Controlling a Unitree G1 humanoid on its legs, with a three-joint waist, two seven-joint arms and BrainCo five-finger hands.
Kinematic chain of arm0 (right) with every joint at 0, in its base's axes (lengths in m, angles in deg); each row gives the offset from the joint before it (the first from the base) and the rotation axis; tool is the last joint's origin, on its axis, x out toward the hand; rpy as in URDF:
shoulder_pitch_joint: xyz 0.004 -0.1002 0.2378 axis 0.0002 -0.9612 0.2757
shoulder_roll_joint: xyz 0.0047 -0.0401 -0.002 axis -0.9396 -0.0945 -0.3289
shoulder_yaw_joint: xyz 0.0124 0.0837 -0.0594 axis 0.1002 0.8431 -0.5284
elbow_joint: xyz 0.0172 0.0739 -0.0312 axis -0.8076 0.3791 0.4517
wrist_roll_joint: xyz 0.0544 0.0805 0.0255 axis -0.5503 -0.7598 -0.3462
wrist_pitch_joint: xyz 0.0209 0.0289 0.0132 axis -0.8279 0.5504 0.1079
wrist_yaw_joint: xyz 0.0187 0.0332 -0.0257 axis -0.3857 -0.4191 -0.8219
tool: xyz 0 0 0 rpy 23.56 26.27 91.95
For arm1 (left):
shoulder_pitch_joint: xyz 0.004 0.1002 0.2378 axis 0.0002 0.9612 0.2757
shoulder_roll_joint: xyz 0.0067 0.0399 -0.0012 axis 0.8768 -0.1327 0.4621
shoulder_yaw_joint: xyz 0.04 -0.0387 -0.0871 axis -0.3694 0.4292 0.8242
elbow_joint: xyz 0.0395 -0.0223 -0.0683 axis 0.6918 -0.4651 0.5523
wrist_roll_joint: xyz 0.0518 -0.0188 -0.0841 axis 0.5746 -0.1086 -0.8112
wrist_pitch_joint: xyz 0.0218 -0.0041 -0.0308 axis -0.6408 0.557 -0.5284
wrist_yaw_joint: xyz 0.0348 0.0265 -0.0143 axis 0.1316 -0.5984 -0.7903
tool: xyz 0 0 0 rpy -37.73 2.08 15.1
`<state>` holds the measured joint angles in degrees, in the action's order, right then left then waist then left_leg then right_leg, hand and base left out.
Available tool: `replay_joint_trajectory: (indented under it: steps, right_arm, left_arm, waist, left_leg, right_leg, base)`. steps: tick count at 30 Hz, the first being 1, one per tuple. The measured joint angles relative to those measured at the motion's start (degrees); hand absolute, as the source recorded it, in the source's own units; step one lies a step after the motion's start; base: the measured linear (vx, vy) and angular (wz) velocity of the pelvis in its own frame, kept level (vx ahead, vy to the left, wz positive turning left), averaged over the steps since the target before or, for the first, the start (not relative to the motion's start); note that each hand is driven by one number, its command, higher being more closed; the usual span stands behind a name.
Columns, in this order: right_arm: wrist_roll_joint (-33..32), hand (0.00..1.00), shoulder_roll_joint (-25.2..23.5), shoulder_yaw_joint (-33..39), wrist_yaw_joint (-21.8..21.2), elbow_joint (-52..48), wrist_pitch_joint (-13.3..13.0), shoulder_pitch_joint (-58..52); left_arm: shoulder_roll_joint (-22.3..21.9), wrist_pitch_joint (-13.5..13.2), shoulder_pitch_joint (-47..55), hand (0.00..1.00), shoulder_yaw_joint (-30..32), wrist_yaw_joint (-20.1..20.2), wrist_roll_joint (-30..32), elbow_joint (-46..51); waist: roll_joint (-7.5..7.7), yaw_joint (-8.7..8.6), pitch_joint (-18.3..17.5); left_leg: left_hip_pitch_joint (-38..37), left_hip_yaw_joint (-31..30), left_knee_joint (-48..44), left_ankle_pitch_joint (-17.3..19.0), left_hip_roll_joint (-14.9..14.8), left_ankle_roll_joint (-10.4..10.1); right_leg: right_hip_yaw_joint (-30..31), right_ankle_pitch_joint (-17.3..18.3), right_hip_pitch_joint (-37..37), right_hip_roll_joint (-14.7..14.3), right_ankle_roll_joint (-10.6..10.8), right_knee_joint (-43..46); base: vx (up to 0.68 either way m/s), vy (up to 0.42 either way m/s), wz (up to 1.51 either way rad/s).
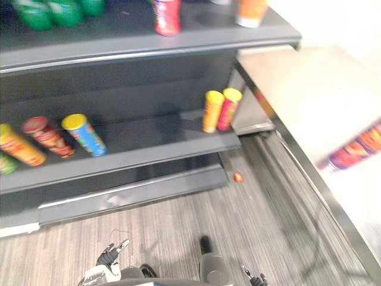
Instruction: Put the gum and the chips on the shelf.
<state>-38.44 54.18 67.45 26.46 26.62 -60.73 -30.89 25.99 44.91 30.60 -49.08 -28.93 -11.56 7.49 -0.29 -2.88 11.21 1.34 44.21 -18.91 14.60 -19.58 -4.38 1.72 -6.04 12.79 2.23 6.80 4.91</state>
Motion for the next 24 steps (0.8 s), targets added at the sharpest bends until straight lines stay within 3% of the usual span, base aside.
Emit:
replay_joint_trajectory:
  steps: [1,2,5,7,10,12,14,17,19,21,24]
  right_arm:
    - [-0.55,0.0,-0.65,1.1,0.21,-0.18,0.21,-0.78]
    - [-0.55,0.0,-0.69,0.76,0.45,0.18,0.44,-1.96]
    - [-0.56,0.0,-0.08,0.34,1.33,3.16,0.49,-1.47]
    - [-0.5,0.0,2.03,-0.83,1.43,5.4,0.73,0.25]
    - [-0.52,0.0,3.64,-1.69,1.36,6.32,0.72,3.35]
    - [-0.53,0.0,4.08,-2.03,1.31,6.39,0.48,6.08]
    - [-0.52,0.0,4.34,-1.88,1.36,6.46,0.47,6.52]
    - [-0.53,0.0,4.34,-1.65,1.35,6.48,0.46,6.28]
    - [-0.55,0.0,4.13,-1.18,1.36,6.51,0.42,6.14]
    - [-0.55,0.0,3.94,0.03,1.37,7.1,0.51,5.89]
    - [-0.55,0.0,3.91,1.08,1.4,7.75,0.48,5.35]
  left_arm:
    - [0.27,-0.32,-0.44,0.0,0.04,-0.04,0.02,0.4]
    - [0.2,-0.36,-0.05,0.0,-0.02,0.0,0.04,0.7]
    - [0.22,-0.42,-0.22,0.0,-0.14,0.29,0.04,1.2]
    - [-0.55,-0.43,-0.49,0.0,-0.55,0.77,-0.04,0.95]
    - [-0.24,-0.44,-1.12,0.0,-2.12,1.06,-0.09,-0.13]
    - [0.07,-0.31,-1.86,0.0,-2.04,1.02,-0.17,-1.73]
    - [-0.12,-0.17,-2.27,0.0,-2.08,1.14,-0.52,-2.22]
    - [-0.18,-0.04,-2.14,0.0,-2.06,1.11,-0.69,-2.16]
    - [0.05,-0.02,-2.16,0.0,-1.25,1.1,-0.68,-2.22]
    - [-0.28,0.29,-2.62,0.0,-0.22,1.07,-0.66,-2.52]
    - [-0.37,0.51,-2.2,0.0,0.02,1.06,-0.58,-3.24]
  waist:
    - [0.1,0.0,0.4]
    - [0.65,0.15,0.19]
    - [0.73,-0.36,0.41]
    - [-0.33,-0.47,0.57]
    - [-0.97,-0.81,0.49]
    - [-0.77,-0.2,0.88]
    - [-0.78,-0.26,1.48]
    - [-0.61,-0.93,1.57]
    - [-0.08,-1.79,1.36]
    - [-1.01,-2.35,2.0]
    - [-0.96,-3.51,2.25]
  left_leg:
    - [-1.28,3.67,-0.34,-0.33,-1.85,-0.16]
    - [-2.75,7.72,-2.13,-0.64,-3.75,-0.51]
    - [-5.2,11.88,-3.04,-1.16,-5.17,-0.99]
    - [-7.66,13.73,-1.19,-2.9,-4.89,-1.38]
    - [-7.73,15.1,-0.9,-4.1,-4.69,-3.13]
    - [-7.78,16.6,1.05,-6.35,-4.0,-3.73]
    - [-9.45,16.5,3.24,-9.29,-3.13,-4.88]
    - [-11.64,16.48,5.48,-13.05,-2.21,-4.94]
    - [-11.74,16.5,5.64,-13.17,-1.38,-4.98]
    - [-12.21,16.71,5.78,-13.15,-2.33,-5.01]
    - [-13.89,18.1,5.57,-13.14,-3.07,-5.01]
  right_leg:
    - [-9.29,1.0,0.1,1.7,-2.02,1.5]
    - [-17.37,-1.69,-0.96,5.02,-5.11,4.28]
    - [-21.03,-1.98,-1.75,6.13,-6.3,5.8]
    - [-21.1,-1.08,-1.65,5.57,-6.42,6.65]
    - [-20.27,2.95,0.79,5.38,-3.75,8.97]
    - [-20.88,3.82,1.55,4.62,-4.68,7.45]
    - [-21.72,4.7,-0.37,4.1,-5.56,6.24]
    - [-21.95,5.42,-2.7,3.96,-5.61,5.73]
    - [-21.96,9.69,-2.92,4.72,-5.04,6.2]
    - [-22.13,11.2,-1.55,4.17,-5.78,9.24]
    - [-21.69,14.09,-0.85,4.1,-6.28,13.35]
  base:
    - [0.12,0.112,-1.63]
    - [0.17,0.082,-1.42]
    - [0.15,-0.065,-0.9]
    - [0.06,-0.148,-0.57]
    - [0.06,-0.137,-0.31]
    - [0.03,-0.174,-0.4]
    - [0.0,-0.111,-0.01]
    - [-0.04,-0.088,0.03]
    - [-0.08,-0.06,0.01]
    - [-0.09,-0.075,-0.05]
    - [-0.07,-0.077,-0.08]
